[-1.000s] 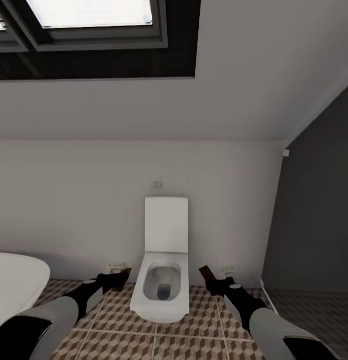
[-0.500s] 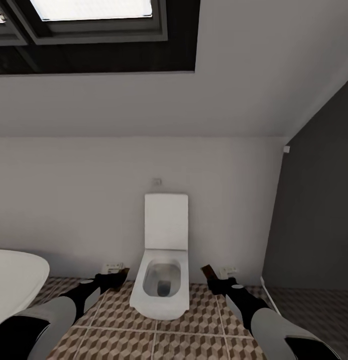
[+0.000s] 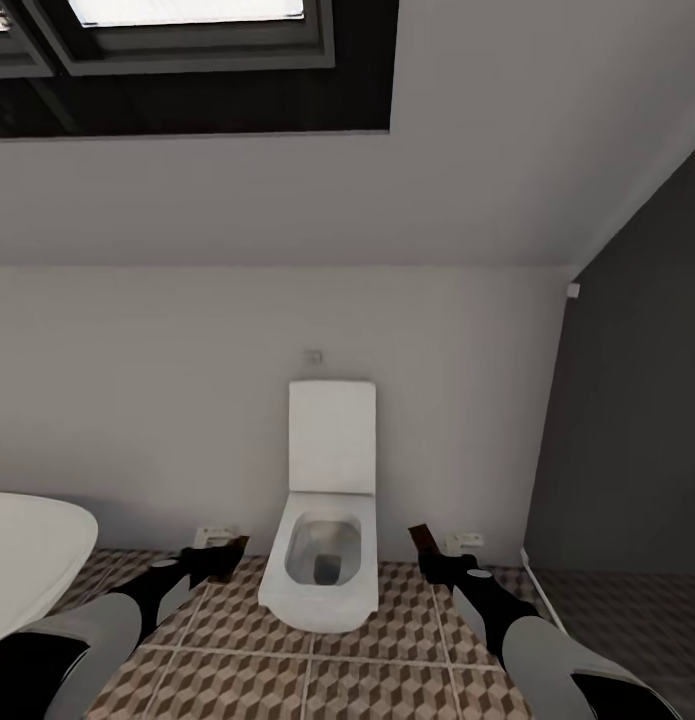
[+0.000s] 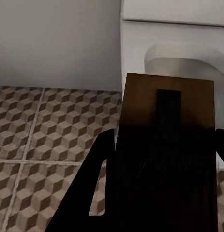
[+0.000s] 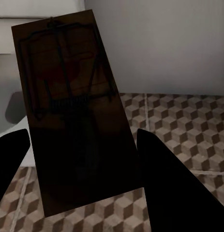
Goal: Take the four mousetraps from the cabinet in the bathroom and place them on the bathroom floor. Make sure all four end up on the same floor surface, and ensure that at least two of them are either under or directly next to the same bathroom sink.
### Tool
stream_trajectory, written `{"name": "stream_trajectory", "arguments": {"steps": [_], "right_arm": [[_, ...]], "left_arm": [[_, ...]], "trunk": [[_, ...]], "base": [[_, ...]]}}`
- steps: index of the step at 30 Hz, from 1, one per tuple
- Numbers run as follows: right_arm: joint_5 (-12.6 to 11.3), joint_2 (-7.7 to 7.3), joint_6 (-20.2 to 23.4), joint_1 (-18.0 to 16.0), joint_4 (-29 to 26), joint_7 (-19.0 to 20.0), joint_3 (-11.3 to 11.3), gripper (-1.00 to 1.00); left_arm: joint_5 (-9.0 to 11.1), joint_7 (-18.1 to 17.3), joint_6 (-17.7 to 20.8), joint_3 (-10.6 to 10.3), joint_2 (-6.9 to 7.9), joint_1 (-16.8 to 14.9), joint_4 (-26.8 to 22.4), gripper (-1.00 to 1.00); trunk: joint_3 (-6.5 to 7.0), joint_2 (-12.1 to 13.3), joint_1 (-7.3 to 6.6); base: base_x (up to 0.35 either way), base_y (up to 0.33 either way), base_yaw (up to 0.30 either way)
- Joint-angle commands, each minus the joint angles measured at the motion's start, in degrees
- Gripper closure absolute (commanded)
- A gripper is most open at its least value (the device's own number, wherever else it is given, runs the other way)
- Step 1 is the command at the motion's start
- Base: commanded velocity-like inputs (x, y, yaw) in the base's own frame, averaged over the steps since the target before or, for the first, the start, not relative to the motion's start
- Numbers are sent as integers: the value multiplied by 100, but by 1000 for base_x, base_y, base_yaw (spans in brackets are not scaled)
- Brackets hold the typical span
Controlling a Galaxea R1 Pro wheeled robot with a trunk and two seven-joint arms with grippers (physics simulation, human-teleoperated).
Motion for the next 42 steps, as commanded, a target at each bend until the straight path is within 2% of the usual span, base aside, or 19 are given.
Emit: {"name": "stream_trajectory", "arguments": {"steps": [1,6,19,29,42], "right_arm": [[58,6,-2,-4,-2,-13,-46,100],[57,4,-27,-5,28,-15,-46,100],[56,-18,-32,-4,45,-17,-54,100],[56,-70,-32,-4,45,-24,-54,100],[56,-76,-32,-6,45,-24,-54,100]], "left_arm": [[47,-7,-21,-48,6,-5,7,100],[47,-7,-27,-55,6,-5,6,100],[48,40,-96,-58,-3,-5,6,100],[40,39,-101,-65,-13,-5,6,100],[43,30,-109,-65,-13,-5,6,100]], "trunk": [[-25,-45,22],[-115,-246,132],[-115,-246,132],[-115,-246,132],[-115,-246,132]], "base": [[0,0,0],[0,0,0],[0,1,0],[0,179,0],[0,18,0]]}}
